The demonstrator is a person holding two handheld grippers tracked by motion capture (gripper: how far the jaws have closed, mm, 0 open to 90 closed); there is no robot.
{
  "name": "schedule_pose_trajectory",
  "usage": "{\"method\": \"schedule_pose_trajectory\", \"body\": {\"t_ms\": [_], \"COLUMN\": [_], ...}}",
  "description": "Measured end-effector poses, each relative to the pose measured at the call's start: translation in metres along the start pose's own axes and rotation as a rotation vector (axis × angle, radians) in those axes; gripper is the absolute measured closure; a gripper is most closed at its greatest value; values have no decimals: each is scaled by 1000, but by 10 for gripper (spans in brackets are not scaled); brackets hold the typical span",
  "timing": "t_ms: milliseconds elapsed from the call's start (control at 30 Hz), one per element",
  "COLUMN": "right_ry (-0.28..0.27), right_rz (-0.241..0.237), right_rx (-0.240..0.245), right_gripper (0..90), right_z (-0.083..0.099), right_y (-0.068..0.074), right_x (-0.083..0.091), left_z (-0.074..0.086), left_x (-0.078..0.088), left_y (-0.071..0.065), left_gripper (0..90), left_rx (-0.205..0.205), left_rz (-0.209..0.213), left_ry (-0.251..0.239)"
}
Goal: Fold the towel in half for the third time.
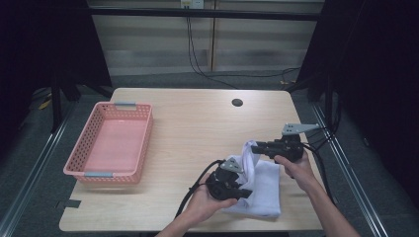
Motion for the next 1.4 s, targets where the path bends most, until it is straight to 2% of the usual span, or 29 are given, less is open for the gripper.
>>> {"method": "schedule_pose_trajectory", "body": {"t_ms": [100, 133, 167, 233, 300, 367, 400, 467, 500, 600, 667, 733, 767, 800, 867, 900, 933, 967, 1000, 1033, 1067, 1100, 1133, 1167, 1200, 1233, 1267, 1300, 1400], "right_ry": [13, 13, 29, 41, 64, 67, 80, 85, 81, 72, 66, 35, 32, 32, 36, 34, 40, 55, 68, 90, 128, 149, 164, 176, 185, 185, 183, 187, 199], "right_rz": [28, 28, 44, 57, 85, 92, 113, 141, 149, 182, 188, 194, 194, 194, 189, 182, 182, 201, 208, 213, 238, 238, 228, 231, 228, 228, 222, 222, 225], "right_rx": [-14, -14, -35, -47, -48, -50, -49, -50, -49, -52, -53, -69, -71, -71, -65, -71, -68, -57, -50, -46, -41, -31, -14, -23, -19, -19, -25, -21, -12], "right_gripper": [739, 739, 731, 707, 681, 664, 602, 564, 549, 494, 483, 439, 428, 428, 396, 396, 394, 390, 393, 411, 465, 538, 605, 706, 764, 764, 803, 801, 759], "right_z": [17, 17, 30, 39, 48, 51, 55, 55, 55, 50, 48, 37, 33, 33, 25, 22, 21, 21, 22, 24, 28, 32, 36, 40, 43, 43, 50, 53, 62], "right_y": [-8, -8, -14, -18, -22, -23, -25, -28, -28, -30, -30, -30, -29, -29, -26, -24, -23, -22, -22, -22, -24, -24, -24, -26, -27, -27, -28, -28, -29], "right_x": [12, 12, 20, 24, 28, 31, 37, 43, 46, 53, 54, 54, 52, 52, 39, 33, 27, 21, 17, 11, 7, 6, 6, 9, 12, 12, 20, 23, 28], "left_z": [1, 1, 2, 1, 1, 1, 0, 0, 0, 0, 0, 2, 3, 3, 8, 8, 11, 13, 15, 15, 21, 25, 28, 30, 32, 32, 33, 36, 40], "left_x": [-20, -20, -29, -38, -42, -45, -46, -44, -44, -31, -25, -11, -8, -8, -4, -4, -9, -13, -18, -18, -29, -32, -33, -34, -33, -33, -31, -30, -30], "left_y": [0, 0, 1, 0, -2, -5, -7, -11, -11, -21, -23, -22, -19, -19, -6, -6, 1, 2, 1, 1, -1, -1, -2, -2, -1, -1, 0, 0, -3], "left_gripper": [784, 779, 774, 758, 740, 679, 644, 596, 589, 530, 502, 507, 512, 521, 531, 530, 524, 517, 513, 510, 518, 540, 572, 636, 653, 658, 654, 645, 584], "left_rx": [12, 12, 5, 22, 9, 3, -12, -24, -24, -59, -69, -72, -70, -70, -38, -38, -22, -18, -25, -25, -59, -68, -86, -91, -90, -90, -85, -78, -79], "left_rz": [22, 22, 19, 35, 32, 49, 53, 89, 89, 119, 110, 99, 77, 77, 43, 43, 44, 49, 57, 57, 45, 29, 22, 34, 43, 43, 33, 61, 68], "left_ry": [20, 20, 50, 38, 57, 48, 56, 27, 27, -8, -10, -22, -32, -32, -42, -42, -28, -18, 3, 3, 70, 92, 102, 97, 85, 85, 97, 80, 80]}}
Point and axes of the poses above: each handheld gripper's, and its own axes: x roughly backward along the jaws, z roughly out of its underside, y roughly to its left, the point moved 5 cm from there along -x, roughly forward along the jaws, and after that the axes turned 8 degrees about z, right-handed, at the moved point
